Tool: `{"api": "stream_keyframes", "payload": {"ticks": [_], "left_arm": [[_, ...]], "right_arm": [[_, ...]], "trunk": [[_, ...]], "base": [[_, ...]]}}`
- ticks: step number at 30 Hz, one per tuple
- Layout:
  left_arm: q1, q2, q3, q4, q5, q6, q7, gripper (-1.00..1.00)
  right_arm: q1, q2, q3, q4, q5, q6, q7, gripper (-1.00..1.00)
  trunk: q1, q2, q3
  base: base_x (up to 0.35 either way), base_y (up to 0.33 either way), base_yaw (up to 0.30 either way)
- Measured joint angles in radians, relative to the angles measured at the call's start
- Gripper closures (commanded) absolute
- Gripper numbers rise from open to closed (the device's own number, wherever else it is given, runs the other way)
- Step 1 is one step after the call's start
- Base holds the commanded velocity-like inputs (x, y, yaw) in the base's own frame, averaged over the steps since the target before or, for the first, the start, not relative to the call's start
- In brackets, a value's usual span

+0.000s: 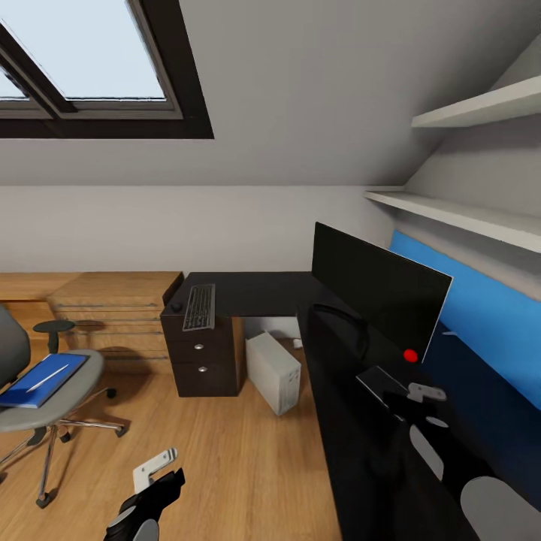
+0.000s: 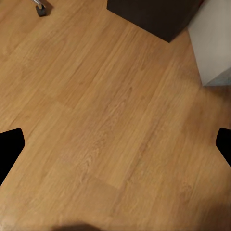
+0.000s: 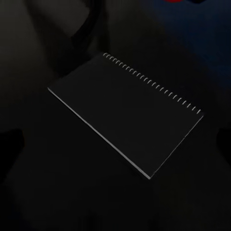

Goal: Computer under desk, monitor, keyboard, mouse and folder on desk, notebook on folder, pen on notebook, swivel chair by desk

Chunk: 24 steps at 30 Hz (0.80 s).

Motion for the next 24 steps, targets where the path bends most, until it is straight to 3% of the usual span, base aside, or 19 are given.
{"api": "stream_keyframes", "payload": {"ticks": [8,11,12,17,20,22,24], "left_arm": [[0.000,-0.003,-0.006,-0.006,0.000,0.000,-0.002,-1.00],[0.001,-0.004,-0.017,-0.033,0.001,0.000,-0.002,-1.00],[0.001,-0.004,-0.030,-0.045,0.001,0.000,-0.001,-1.00],[0.001,-0.004,-0.054,-0.056,0.002,0.000,0.000,-1.00],[0.001,-0.004,-0.070,-0.061,0.002,0.000,0.000,-1.00],[0.001,-0.002,-0.105,-0.102,0.002,0.000,0.000,-1.00],[0.001,-0.001,-0.116,-0.131,0.001,0.000,0.000,-1.00]], "right_arm": [[-0.002,0.011,0.021,0.078,0.020,-0.048,0.007,-1.00],[-0.026,0.025,0.026,0.093,0.060,-0.052,0.007,-1.00],[-0.058,0.032,0.026,0.101,0.099,-0.050,0.006,-1.00],[-0.128,0.040,0.026,0.158,0.143,-0.048,0.004,-1.00],[-0.171,0.042,0.026,0.208,0.150,-0.047,0.003,-1.00],[-0.246,0.051,0.026,0.289,0.153,-0.031,-0.001,-1.00],[-0.264,0.058,0.023,0.309,0.150,-0.002,-0.001,-1.00]], "trunk": [[0.000,0.000,0.000],[0.000,0.000,0.000],[0.000,0.000,0.000],[0.000,0.000,0.000],[0.000,0.000,0.000],[0.000,0.000,0.000],[0.000,0.000,0.000]], "base": [[0.000,0.000,0.000],[0.000,0.000,0.000],[0.000,0.000,0.000],[0.000,0.000,0.000],[0.000,0.000,0.000],[0.000,0.000,0.000],[0.000,0.000,0.000]]}}
